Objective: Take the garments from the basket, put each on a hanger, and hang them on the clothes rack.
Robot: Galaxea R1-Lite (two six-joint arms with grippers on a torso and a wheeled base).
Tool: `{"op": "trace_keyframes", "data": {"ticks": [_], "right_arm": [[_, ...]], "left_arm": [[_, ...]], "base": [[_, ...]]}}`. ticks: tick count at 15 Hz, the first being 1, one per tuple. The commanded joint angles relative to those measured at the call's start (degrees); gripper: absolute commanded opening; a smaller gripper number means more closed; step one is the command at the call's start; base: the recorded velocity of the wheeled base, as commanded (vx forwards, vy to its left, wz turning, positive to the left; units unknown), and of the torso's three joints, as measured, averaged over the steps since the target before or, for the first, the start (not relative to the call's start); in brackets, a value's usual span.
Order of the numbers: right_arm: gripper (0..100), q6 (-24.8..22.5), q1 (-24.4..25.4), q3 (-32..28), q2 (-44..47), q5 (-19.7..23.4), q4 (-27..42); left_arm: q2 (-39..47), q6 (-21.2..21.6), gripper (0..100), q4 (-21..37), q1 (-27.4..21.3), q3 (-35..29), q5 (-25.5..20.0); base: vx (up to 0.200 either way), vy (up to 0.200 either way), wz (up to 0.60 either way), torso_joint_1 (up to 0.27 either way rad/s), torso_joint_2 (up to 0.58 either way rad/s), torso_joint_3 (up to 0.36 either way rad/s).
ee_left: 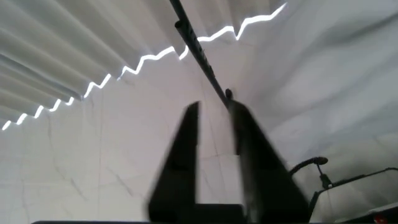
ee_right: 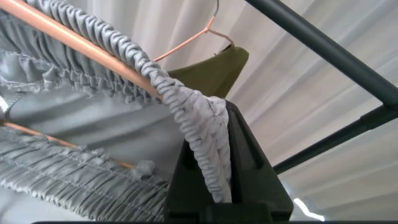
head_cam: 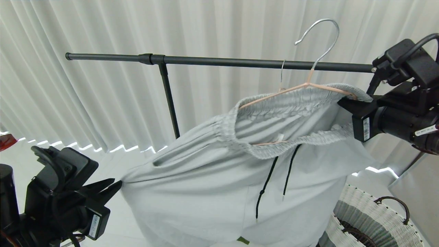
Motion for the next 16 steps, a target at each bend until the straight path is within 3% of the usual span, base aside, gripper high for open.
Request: {"op": "trace_keyframes", "data": {"ticks": [1,8,12,13,16], "right_arm": [[0,-0.07,0.1,0.03,-0.08,-0.01,0.07],[0,-0.07,-2.09,0.03,-0.25,-0.01,0.16],[0,-0.07,-7.9,1.88,-8.34,-4.23,10.71],[0,-0.07,-9.13,2.67,-10.19,-4.58,12.38],[0,-0.07,-17.3,5.39,-21.79,-6.87,25.91]], "left_arm": [[-0.37,-0.08,100,-0.14,-0.2,-0.43,-0.18],[-5.29,0.19,100,-0.14,-0.2,-0.17,-0.09],[-7.13,5.46,100,-0.14,-0.11,-0.08,-0.09],[-7.22,5.81,100,-0.14,-0.11,-0.08,-0.09],[-6.52,5.81,100,-0.14,0.06,-0.17,-0.09]], "base": [[0.0,0.0,0.0,0.0,0.0,0.0],[0.0,0.0,0.0,0.0,0.0,0.0],[0.0,0.0,0.0,0.0,0.0,0.0],[0.0,0.0,0.0,0.0,0.0,0.0],[0.0,0.0,0.0,0.0,0.0,0.0]]}}
